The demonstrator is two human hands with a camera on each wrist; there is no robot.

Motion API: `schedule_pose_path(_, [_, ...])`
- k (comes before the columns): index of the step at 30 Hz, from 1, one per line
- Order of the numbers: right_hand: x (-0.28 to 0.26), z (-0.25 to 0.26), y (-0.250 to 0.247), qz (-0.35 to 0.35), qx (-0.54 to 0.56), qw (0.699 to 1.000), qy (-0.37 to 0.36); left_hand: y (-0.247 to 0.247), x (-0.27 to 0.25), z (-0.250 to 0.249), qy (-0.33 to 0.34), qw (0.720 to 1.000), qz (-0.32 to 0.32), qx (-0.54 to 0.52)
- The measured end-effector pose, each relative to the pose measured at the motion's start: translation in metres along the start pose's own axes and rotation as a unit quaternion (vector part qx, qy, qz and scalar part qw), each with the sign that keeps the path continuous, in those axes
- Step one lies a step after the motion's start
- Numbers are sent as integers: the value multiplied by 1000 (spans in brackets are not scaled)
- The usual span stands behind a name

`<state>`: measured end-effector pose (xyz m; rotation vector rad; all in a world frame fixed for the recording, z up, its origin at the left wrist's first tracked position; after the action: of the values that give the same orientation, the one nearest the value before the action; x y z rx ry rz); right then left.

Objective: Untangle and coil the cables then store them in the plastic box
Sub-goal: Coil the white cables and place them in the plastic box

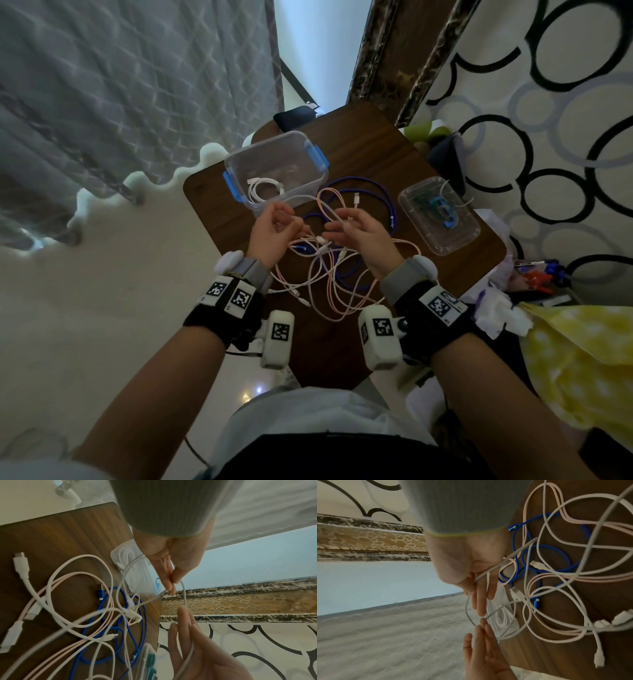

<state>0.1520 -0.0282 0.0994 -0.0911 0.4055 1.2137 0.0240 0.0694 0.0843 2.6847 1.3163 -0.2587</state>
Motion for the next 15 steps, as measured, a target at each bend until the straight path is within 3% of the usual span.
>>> schedule_pose_path(3, [-4,0,14,38,77,996,13,0,-1,5,1,1000,4,3])
schedule_pose_path(8, [3,14,13,15,173,984,-32,-4,1,25,-72,994,17,-82])
schedule_pose_path(15, [3,25,-15,-44,172,978,-105,-4,-2,33,-132,986,69,-78])
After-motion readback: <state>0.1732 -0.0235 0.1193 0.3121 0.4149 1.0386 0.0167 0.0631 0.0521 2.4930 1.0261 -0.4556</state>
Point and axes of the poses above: each hand's wrist, its own x-axis towards the middle knuckle, its own y-axis out of the palm, z = x × y, the point moved 9 cm from there along x, towards the middle knuckle, and after that the axes turned 7 degrees about z, right-handed, at the moved point
